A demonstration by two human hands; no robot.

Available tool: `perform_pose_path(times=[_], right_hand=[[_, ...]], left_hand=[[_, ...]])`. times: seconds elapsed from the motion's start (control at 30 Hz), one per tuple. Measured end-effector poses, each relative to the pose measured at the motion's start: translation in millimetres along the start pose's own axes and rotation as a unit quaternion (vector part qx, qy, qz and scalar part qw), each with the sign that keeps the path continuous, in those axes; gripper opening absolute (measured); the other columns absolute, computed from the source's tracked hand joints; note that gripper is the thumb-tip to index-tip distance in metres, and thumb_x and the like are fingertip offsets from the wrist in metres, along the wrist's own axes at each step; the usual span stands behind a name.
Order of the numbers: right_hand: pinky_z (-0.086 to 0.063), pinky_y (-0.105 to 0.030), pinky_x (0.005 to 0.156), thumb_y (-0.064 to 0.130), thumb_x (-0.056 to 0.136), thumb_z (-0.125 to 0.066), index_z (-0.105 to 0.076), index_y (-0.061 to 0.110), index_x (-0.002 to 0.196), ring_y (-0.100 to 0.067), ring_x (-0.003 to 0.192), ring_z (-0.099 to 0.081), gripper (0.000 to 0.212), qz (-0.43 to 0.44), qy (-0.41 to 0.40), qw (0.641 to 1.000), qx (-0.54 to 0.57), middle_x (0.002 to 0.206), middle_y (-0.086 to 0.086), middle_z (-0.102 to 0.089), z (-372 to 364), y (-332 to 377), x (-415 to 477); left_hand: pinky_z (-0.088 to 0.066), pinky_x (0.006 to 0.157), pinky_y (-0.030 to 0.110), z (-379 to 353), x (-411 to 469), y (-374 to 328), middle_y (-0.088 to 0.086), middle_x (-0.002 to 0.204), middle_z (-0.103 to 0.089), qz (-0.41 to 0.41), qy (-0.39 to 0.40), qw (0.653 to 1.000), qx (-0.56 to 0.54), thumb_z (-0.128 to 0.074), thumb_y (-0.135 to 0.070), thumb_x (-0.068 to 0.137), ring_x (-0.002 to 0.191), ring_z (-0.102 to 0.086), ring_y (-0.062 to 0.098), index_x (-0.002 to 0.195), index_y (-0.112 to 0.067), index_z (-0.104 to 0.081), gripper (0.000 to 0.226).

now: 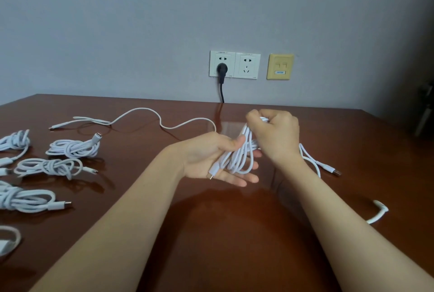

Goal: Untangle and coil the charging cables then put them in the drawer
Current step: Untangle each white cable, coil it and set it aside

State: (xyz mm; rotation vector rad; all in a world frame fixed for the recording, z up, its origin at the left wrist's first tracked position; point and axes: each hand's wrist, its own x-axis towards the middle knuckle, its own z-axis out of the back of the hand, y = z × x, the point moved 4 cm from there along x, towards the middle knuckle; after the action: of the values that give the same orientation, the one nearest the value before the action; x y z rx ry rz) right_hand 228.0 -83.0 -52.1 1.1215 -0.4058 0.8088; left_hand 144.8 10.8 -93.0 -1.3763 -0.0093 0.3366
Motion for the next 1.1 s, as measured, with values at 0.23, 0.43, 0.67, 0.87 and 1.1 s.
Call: perform_pose_path(times=[0.23, 0.43, 0.67, 0.87, 1.1], right_hand=[[-0.024, -0.035, 0.051, 0.032, 0.084, -0.052, -0.037, 0.006, 0.050, -0.030, 0.057, -0.030, 0.046, -0.039, -0.003, 0.995, -0.096, 0.045, -0.007, -0.029, 1.1, -0.9, -2.8], [-0.025, -0.032, 0.049, 0.036, 0.085, -0.049, -0.039, 0.007, 0.050, -0.031, 0.058, -0.035, 0.047, -0.059, 0.032, 0.990, -0.127, 0.047, -0.006, -0.036, -2.3, -5.2, -2.9], [-0.029, -0.033, 0.061, 0.040, 0.094, -0.036, -0.045, 0.010, 0.061, -0.034, 0.069, -0.043, 0.045, -0.051, 0.055, 0.990, -0.119, 0.059, -0.006, -0.046, -2.7, -6.9, -2.1], [-0.030, -0.032, 0.063, 0.044, 0.095, -0.034, -0.041, 0.014, 0.058, -0.031, 0.071, -0.043, 0.048, -0.055, 0.079, 0.982, -0.162, 0.062, -0.004, -0.049, 2.4, -7.7, 0.9], [-0.032, -0.031, 0.068, 0.030, 0.097, -0.041, -0.039, 0.022, 0.066, -0.024, 0.080, -0.047, 0.032, -0.035, 0.139, 0.989, -0.032, 0.080, -0.002, -0.051, -6.3, -6.6, 2.4]], left_hand=[[-0.041, 0.053, 0.023, -14.3, -3.9, -12.6, 0.006, 0.069, -0.051, 0.000, -0.042, 0.991, 0.127, -0.033, -0.026, 0.102, 0.061, -0.050, 0.019, 0.083, -0.010, -0.048, 0.029], [-0.031, 0.051, 0.023, -14.6, -1.8, -13.9, 0.000, 0.052, -0.055, 0.010, -0.092, 0.969, 0.231, -0.036, -0.028, 0.099, 0.052, -0.042, 0.018, 0.068, -0.013, -0.052, 0.038], [-0.026, 0.047, 0.022, -13.2, 0.1, -11.5, 0.006, 0.067, -0.053, 0.007, -0.124, 0.982, 0.143, -0.039, -0.021, 0.097, 0.062, -0.044, 0.024, 0.073, -0.013, -0.050, 0.027], [-0.023, 0.051, 0.024, 4.2, 0.3, -9.5, 0.010, 0.069, -0.053, 0.025, -0.183, 0.973, 0.140, -0.040, -0.018, 0.093, 0.069, -0.041, 0.028, 0.069, -0.012, -0.050, 0.027], [-0.030, 0.049, 0.023, -1.0, -2.3, -10.6, 0.006, 0.053, -0.055, 0.019, -0.161, 0.961, 0.225, -0.039, -0.021, 0.094, 0.057, -0.045, 0.024, 0.066, -0.012, -0.051, 0.032]])
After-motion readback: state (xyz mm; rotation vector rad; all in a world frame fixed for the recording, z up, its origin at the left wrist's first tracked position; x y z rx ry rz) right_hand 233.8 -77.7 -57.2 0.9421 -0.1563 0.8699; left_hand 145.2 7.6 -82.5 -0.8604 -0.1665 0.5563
